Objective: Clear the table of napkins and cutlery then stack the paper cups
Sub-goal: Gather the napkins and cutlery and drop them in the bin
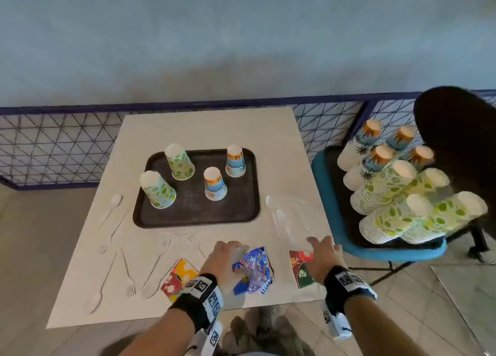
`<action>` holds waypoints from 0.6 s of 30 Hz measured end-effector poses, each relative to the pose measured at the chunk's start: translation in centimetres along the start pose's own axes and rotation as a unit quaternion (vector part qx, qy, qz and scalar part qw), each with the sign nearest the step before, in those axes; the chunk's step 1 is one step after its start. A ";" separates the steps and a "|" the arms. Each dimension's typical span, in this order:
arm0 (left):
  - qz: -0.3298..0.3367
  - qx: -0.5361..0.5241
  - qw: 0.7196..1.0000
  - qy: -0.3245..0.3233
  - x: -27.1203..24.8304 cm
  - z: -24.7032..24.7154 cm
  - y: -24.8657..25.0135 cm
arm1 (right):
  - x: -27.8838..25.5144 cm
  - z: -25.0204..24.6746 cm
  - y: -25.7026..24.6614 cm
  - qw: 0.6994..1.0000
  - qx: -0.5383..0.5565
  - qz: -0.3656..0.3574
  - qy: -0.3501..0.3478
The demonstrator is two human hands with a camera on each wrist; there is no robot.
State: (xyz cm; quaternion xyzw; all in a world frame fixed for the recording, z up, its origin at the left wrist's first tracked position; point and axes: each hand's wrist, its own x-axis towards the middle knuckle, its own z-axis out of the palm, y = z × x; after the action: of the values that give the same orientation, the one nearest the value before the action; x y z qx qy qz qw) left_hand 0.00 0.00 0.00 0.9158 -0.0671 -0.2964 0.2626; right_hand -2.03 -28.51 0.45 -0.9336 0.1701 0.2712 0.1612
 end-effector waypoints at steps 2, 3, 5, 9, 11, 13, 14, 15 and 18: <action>-0.001 0.021 1.000 -0.008 1.3 0.7 0.9 | 0.4 0.7 0.4 0.999 -0.028 0.006 -0.014; -0.007 0.034 0.999 -0.011 1.6 0.9 1.4 | 0.4 1.3 0.8 0.999 -0.035 0.006 -0.016; -0.029 0.072 0.997 -0.013 2.1 1.3 2.2 | 0.3 2.0 1.2 0.999 -0.036 -0.004 -0.011; -0.050 0.146 0.987 -0.040 2.9 2.6 2.5 | 0.5 2.3 1.4 1.000 -0.004 -0.012 0.002; -0.047 0.164 0.984 -0.047 3.1 3.0 2.6 | 0.7 2.4 1.5 1.000 0.014 -0.015 0.004; -0.049 0.167 0.983 -0.051 3.2 3.5 2.4 | 0.9 2.4 1.6 1.000 0.025 -0.018 0.004; -0.053 0.159 0.984 -0.053 3.4 3.7 2.3 | 1.0 2.4 1.7 0.999 0.028 -0.019 0.003; -0.058 0.147 0.986 -0.058 3.4 3.8 2.3 | 1.1 2.4 1.9 0.999 0.030 -0.020 0.001; -0.073 0.108 0.989 -0.067 3.9 4.1 2.1 | 1.1 2.3 2.2 0.999 0.039 -0.027 -0.014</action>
State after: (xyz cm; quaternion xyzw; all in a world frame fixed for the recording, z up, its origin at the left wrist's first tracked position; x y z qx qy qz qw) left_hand 0.89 -4.68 -3.75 0.9191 -0.0489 -0.3670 0.1345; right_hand -3.07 -29.83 -2.49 -0.9269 0.1531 0.2729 0.2070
